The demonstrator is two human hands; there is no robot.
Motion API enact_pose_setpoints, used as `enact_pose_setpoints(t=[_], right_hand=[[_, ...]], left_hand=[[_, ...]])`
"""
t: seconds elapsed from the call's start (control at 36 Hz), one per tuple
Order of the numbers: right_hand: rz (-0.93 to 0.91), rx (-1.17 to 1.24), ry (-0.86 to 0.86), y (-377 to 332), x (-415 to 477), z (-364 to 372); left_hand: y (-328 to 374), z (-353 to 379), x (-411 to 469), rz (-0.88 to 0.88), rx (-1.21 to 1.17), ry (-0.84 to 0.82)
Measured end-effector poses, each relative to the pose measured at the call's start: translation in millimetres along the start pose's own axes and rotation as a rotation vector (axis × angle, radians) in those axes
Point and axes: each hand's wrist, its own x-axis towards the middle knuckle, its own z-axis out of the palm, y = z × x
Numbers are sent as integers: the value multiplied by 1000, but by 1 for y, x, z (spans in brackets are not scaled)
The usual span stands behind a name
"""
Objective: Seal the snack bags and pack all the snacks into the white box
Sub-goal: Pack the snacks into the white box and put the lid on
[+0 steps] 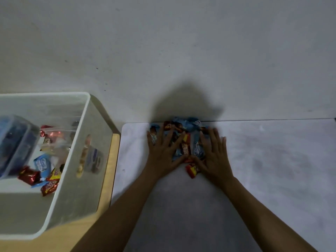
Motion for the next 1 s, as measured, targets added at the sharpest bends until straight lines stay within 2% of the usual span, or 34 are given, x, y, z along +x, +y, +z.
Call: enact_pose_setpoints(t=[0.22,0.39,0.81,1.0], right_hand=[[-85,-9,-38,-1,36,5],[-131,-83,-33,-5,47,4],[-147,-183,-80,-4,55,-3],[-231,-173,-140,7,55,-9]], left_hand=[[-20,-4,15,-24,-24,11],[-33,-4,17,-9,-47,98],[-39,-12,12,-104,-73,69],[-36,-13,11,-159,-79,15]])
